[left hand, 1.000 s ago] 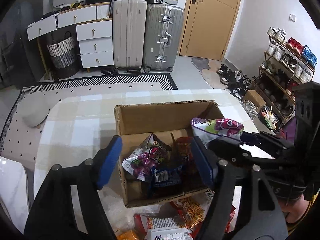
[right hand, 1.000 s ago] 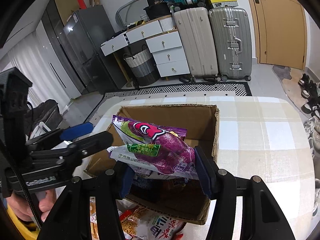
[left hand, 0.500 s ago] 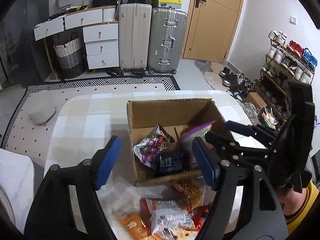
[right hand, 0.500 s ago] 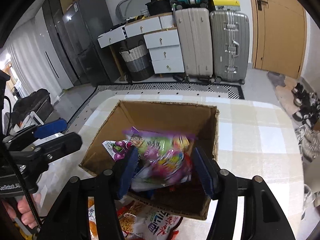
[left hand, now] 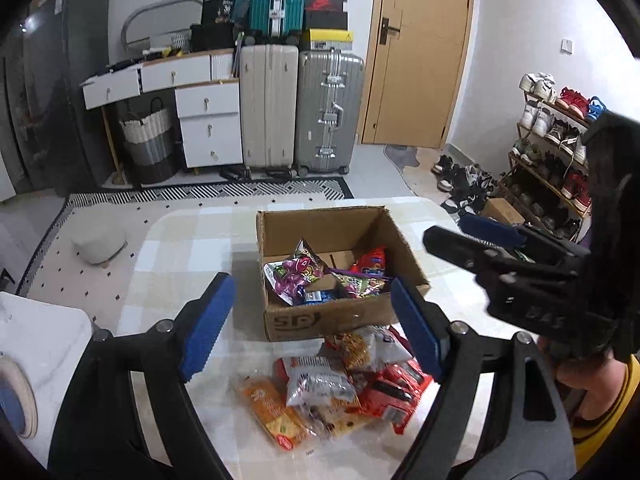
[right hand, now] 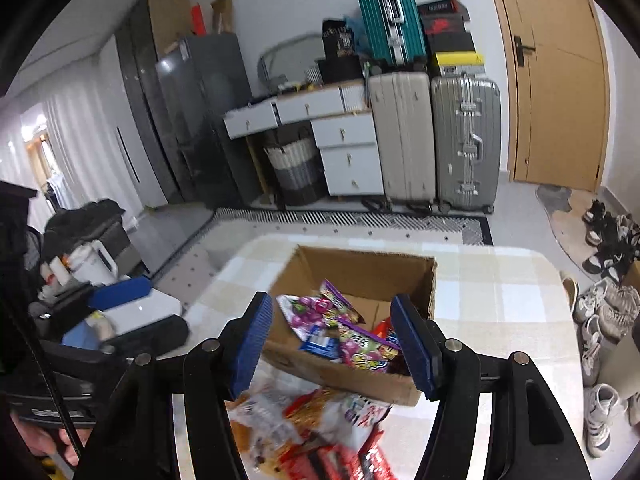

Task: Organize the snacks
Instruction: 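Withdraw both tools from the box back over the snack pile, then grasp the orange cake pack with the left tool while the right tool grasps a red bag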

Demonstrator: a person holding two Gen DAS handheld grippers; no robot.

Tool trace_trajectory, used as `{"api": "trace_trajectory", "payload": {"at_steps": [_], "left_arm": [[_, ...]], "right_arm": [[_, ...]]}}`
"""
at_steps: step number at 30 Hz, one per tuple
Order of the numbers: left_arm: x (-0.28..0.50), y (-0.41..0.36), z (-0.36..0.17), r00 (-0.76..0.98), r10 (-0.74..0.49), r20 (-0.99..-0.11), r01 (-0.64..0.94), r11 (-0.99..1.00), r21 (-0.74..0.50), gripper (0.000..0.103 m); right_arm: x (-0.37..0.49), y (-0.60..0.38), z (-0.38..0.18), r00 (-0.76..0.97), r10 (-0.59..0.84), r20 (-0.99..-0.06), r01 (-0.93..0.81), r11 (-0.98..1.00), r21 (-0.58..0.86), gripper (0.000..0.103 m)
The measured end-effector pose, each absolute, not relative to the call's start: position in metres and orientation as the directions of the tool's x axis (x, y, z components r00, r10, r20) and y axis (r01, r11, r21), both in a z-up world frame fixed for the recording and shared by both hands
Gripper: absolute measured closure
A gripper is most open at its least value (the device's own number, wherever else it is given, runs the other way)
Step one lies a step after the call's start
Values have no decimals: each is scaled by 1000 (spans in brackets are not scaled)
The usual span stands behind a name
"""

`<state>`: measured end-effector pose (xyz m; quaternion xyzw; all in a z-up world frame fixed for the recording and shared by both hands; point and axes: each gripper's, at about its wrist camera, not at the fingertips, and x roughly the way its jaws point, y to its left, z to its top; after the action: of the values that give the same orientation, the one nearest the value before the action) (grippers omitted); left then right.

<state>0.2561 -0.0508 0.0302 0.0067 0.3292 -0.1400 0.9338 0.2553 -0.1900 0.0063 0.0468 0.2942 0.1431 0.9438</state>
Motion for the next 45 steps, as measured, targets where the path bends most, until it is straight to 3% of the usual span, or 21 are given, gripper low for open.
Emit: {"api": "trace_trajectory", "payload": {"at_steps": [3,9,16,19,20,30,35,40,45], "left_arm": [[223,-48,43,758,-265,-597,271,959,-82,23],[159,-42,66,792,-260,-552,272,960,-62,18],[82,-30,76,804,-290,-519,284,954,-95,14],[48,-22,77,818,-292,-495,273,955,-113,8],[37,-19,77,826,-292,-482,267,956,-121,1],[-41,5,42,867,-246,-433,220,969,-110,1],[-45,16,8,870,-224,-439,194,975,-112,1],[-14,20,-32,812,-233,-535,188,972,-138,1],[16,13,-56,783,-238,-575,185,971,-149,1]], "right_arm": [[222,-190,25,814,302,-497,-255,953,161,24],[159,-186,40,832,290,-473,-282,955,89,23],[81,-190,47,881,293,-373,-282,956,84,12],[49,-185,45,910,260,-321,-262,964,40,10],[39,-184,43,914,265,-308,-265,963,44,10],[-25,-177,7,928,322,-189,-315,947,69,1],[-30,-176,-33,912,339,-230,-324,941,99,1],[-14,-180,-69,892,327,-312,-295,944,147,1],[7,-187,-86,878,326,-349,-276,943,187,1]]}}
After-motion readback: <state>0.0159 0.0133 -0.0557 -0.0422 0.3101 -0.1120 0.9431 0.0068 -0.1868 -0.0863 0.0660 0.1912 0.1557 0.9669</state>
